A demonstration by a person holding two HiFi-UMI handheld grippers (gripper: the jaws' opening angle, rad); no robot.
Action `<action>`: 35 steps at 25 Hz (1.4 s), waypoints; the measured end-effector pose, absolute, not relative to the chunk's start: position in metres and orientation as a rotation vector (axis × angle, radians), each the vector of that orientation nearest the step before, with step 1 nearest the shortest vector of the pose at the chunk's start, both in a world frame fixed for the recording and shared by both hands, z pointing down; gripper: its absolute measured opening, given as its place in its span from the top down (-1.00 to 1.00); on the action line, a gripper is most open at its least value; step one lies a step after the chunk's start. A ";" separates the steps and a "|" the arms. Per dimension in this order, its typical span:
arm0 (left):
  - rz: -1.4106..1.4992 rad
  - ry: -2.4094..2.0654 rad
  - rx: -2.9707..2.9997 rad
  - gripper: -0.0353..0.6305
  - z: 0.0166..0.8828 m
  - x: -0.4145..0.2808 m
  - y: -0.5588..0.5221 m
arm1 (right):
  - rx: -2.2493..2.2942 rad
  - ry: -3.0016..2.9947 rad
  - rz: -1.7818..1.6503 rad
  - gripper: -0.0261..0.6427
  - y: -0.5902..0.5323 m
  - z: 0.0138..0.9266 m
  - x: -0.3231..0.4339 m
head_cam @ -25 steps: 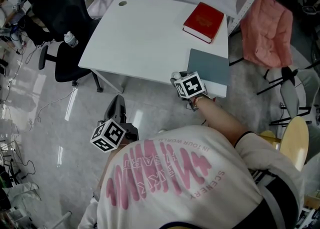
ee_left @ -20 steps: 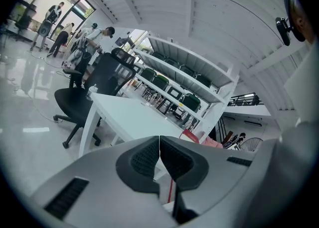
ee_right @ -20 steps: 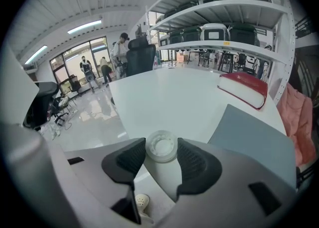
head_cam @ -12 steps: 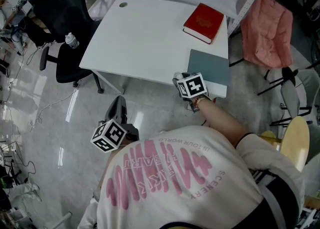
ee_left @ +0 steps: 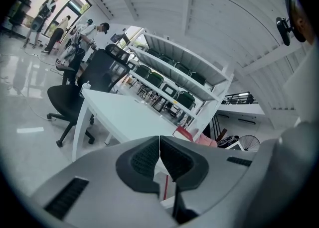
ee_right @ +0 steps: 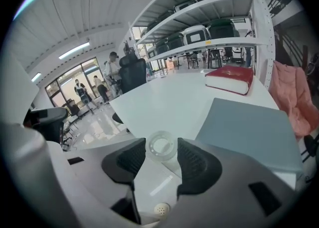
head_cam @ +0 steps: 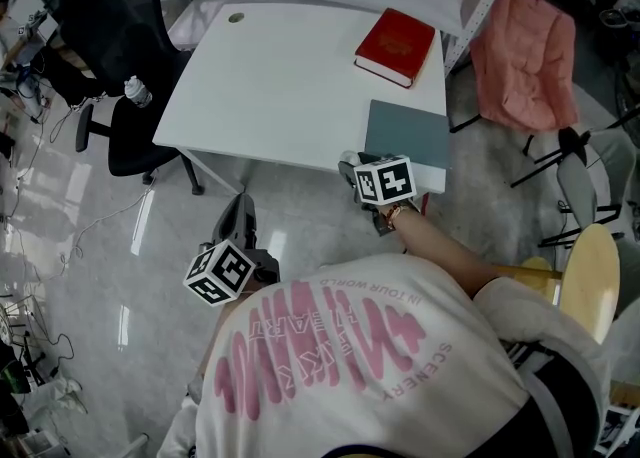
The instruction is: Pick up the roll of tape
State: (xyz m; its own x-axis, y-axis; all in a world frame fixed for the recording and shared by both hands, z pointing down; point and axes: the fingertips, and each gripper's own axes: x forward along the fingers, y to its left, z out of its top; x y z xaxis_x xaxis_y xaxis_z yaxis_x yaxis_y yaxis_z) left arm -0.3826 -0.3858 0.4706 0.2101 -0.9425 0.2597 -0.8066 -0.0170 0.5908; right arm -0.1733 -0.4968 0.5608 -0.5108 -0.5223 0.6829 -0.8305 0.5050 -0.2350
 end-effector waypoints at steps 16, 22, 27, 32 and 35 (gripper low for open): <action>-0.261 -1.621 1.936 0.82 0.452 -0.361 -0.380 | 1.149 -2.480 0.888 0.28 -0.474 0.484 -0.184; -0.280 -1.657 1.986 0.82 0.432 -0.357 -0.383 | 1.134 -2.603 0.871 0.28 -0.470 0.442 -0.188; -0.291 -1.672 2.025 0.82 0.416 -0.350 -0.388 | 1.150 -2.700 0.871 0.28 -0.473 0.409 -0.181; -0.357 -1.655 2.051 0.82 0.395 -0.343 -0.388 | 1.141 -2.823 0.846 0.27 -0.468 0.371 -0.177; -0.368 -1.644 2.076 0.82 0.379 -0.333 -0.391 | 1.154 -2.899 0.789 0.27 -0.466 0.345 -0.167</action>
